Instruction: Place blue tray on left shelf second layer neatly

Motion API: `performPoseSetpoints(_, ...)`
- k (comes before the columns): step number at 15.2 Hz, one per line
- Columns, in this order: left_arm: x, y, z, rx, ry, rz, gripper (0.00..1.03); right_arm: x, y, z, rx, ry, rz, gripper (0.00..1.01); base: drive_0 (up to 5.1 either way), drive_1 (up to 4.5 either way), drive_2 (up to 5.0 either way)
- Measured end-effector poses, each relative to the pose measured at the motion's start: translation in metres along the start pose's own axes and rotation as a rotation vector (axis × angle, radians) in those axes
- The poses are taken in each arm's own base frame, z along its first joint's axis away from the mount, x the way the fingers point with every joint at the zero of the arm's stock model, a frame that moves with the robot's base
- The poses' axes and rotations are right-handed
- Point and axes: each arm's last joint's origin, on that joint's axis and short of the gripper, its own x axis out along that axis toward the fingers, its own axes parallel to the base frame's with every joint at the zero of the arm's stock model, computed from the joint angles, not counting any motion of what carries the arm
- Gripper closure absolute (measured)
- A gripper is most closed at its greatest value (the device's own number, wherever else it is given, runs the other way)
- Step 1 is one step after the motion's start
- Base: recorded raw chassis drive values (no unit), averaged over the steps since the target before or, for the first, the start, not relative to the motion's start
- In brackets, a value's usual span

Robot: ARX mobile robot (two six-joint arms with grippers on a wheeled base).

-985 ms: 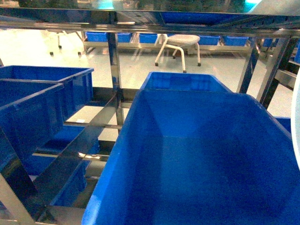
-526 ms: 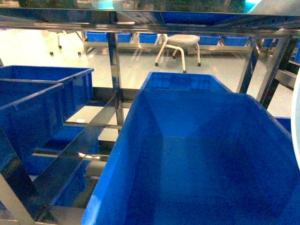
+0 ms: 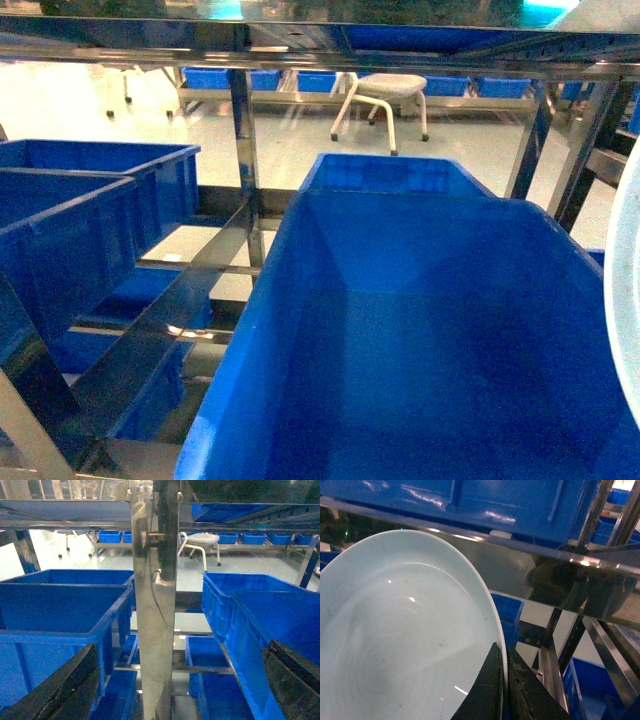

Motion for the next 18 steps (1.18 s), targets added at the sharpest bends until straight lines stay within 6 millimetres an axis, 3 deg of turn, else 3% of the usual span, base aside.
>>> performPoseSetpoints(5,0.000,0.000,0.000,0.000,0.000,0.000,0.05,0.012,0.003,-0.018,-0.019,0.053,0.022,0.99,0.0,0.00,0.0)
performPoseSetpoints(18,0.000,0.000,0.000,0.000,0.000,0.000,0.05,0.060,0.014,-0.040,-0.040,0.053,0.032,0.99,0.0,0.00,0.0)
